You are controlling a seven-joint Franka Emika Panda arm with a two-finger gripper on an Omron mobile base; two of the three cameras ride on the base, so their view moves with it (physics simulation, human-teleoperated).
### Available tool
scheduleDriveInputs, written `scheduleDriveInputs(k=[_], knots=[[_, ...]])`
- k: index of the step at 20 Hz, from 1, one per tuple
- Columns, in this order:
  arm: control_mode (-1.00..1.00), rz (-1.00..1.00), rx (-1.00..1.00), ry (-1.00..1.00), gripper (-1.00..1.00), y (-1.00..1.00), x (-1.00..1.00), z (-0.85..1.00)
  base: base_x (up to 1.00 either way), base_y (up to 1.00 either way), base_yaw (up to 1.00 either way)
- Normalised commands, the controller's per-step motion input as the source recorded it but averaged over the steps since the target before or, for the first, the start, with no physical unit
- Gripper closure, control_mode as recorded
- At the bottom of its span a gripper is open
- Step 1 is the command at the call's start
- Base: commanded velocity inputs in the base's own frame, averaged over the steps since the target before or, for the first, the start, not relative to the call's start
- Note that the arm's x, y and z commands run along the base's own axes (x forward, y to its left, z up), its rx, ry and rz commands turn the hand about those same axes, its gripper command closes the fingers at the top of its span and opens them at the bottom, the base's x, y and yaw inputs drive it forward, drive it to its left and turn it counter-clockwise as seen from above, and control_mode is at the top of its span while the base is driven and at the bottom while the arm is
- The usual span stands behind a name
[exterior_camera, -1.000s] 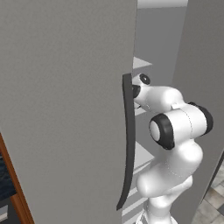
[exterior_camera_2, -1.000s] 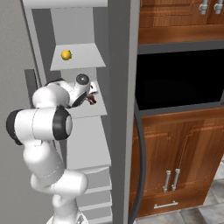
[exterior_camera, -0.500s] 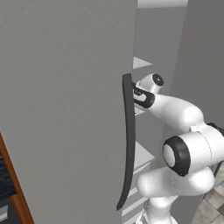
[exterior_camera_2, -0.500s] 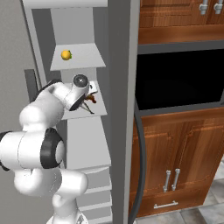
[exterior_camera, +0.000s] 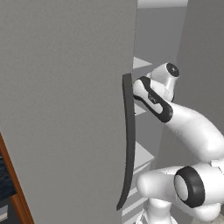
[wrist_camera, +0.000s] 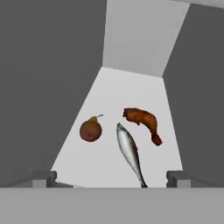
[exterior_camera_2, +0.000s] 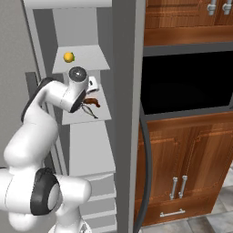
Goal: Take the lemon and fish from the highest rack and move them to the second highest rack where the pear and chicken drumstick are located, to maximize freezer space. Close the freezer door after rearranging.
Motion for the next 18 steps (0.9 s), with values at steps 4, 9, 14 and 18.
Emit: scheduleDriveInputs(k=[4,9,14,18], knots=[[-1.0,0.0,0.02,0.01,-1.0,0.0,-0.79,0.64,0.0,0.0,0.0],[-1.0,-0.01,0.04,0.05,-1.0,-0.01,-0.66,0.73,0.0,0.0,0.0],[-1.0,-0.01,0.11,0.14,-1.0,-0.12,-0.39,0.71,0.0,0.0,0.0],[-1.0,0.0,0.15,0.11,-1.0,-0.09,-0.05,0.53,0.0,0.0,0.0]])
